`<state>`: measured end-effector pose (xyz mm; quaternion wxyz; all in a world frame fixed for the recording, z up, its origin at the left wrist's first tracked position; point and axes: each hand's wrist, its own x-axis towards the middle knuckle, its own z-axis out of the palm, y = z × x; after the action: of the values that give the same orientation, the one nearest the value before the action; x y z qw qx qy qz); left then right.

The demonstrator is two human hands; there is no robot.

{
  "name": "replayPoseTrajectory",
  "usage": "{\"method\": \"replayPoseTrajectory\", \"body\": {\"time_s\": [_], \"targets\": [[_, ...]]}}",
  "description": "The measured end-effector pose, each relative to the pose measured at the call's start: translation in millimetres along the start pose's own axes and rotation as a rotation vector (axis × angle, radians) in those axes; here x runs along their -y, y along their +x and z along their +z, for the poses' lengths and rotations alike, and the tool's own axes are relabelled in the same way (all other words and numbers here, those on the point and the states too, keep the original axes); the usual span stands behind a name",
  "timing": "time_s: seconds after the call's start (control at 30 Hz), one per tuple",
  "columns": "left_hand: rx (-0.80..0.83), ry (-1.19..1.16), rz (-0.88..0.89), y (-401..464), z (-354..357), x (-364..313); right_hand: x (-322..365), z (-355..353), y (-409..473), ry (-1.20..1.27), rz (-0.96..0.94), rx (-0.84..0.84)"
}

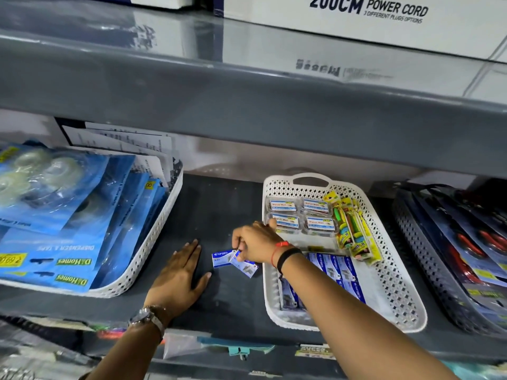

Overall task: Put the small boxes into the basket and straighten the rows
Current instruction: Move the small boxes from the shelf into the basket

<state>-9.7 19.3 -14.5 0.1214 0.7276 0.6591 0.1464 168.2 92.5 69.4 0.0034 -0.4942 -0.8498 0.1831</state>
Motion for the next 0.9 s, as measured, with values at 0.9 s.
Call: {"method": "replayPoseTrajectory", "body": {"time_s": [0.9], "targets": [[0.003, 0.004, -0.027, 0.3, -2.3, -3.9, -98.9, -19.0, -66.6, 0.173, 0.466, 0.002]]}}
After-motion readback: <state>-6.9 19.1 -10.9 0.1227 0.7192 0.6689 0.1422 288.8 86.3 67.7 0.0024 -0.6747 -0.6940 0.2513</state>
